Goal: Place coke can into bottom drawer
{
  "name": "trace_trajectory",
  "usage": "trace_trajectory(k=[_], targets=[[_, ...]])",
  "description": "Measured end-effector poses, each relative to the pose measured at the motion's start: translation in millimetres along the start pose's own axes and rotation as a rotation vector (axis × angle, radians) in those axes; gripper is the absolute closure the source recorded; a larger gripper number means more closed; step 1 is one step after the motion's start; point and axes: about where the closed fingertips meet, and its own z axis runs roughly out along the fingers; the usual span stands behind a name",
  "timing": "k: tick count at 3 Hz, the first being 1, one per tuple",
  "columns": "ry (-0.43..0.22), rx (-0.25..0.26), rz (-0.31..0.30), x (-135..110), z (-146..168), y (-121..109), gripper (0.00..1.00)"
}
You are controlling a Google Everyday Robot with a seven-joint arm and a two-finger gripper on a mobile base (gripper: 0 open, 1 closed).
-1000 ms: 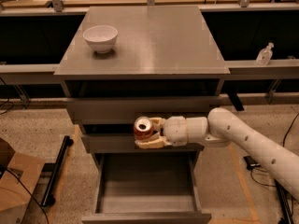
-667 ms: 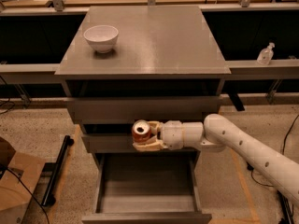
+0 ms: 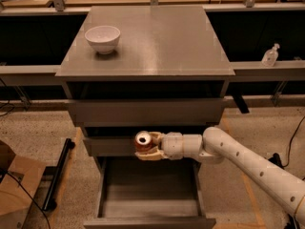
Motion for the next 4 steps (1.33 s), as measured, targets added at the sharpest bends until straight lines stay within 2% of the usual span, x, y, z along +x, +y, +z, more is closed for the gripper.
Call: trace_trajectory(k=[1, 2, 3, 4], targets=[[0.003, 0.017, 0.021, 31, 4, 3, 1.00], [-0.034, 0.028, 0.072, 56, 9, 6, 1.00], [-0.039, 0.027, 0.080, 60, 11, 8, 1.00], [0.010, 0.036, 0.110, 84, 13, 10, 1.00]])
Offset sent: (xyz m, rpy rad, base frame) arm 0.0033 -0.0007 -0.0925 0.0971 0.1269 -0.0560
